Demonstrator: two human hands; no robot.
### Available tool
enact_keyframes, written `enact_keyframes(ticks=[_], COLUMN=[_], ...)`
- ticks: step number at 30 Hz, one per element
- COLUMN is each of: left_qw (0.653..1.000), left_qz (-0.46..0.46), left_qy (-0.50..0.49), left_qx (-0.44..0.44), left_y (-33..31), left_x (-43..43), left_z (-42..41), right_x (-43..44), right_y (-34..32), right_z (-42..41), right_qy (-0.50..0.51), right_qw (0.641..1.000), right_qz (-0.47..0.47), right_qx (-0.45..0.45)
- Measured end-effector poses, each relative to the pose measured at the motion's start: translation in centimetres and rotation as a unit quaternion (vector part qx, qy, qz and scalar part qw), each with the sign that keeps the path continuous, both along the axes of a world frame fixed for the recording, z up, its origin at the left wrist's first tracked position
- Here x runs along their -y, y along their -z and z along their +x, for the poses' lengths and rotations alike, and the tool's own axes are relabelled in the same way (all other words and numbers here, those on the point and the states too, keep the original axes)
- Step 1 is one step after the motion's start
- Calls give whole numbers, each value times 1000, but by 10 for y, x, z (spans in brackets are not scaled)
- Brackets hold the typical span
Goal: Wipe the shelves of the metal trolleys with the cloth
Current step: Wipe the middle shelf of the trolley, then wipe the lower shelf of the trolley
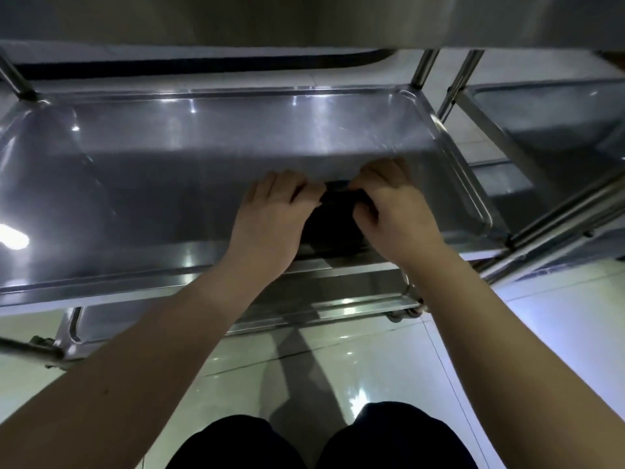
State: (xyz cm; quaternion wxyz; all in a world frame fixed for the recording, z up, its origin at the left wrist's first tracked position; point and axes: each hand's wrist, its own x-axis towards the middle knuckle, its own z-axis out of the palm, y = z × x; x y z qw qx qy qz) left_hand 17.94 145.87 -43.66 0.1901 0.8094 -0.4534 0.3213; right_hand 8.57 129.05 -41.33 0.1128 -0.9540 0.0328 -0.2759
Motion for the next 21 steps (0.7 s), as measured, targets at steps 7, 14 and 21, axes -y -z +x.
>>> enact_keyframes(ticks=[7,14,21], left_qw=[992,977,959], left_qz=[-72,-82,-5], left_qy=[98,193,258], left_qx=[-32,-31,-119], left_y=[-62,-53,29], left_x=[21,37,52], left_z=[-36,-94,-136], right_x=[19,28,34], right_y=[-59,-62,19], right_z=[-59,-137,-193], right_qy=[-16,-18,31], right_qw=[995,997,997], right_qz=[-13,2,76], right_qx=[100,76,-4])
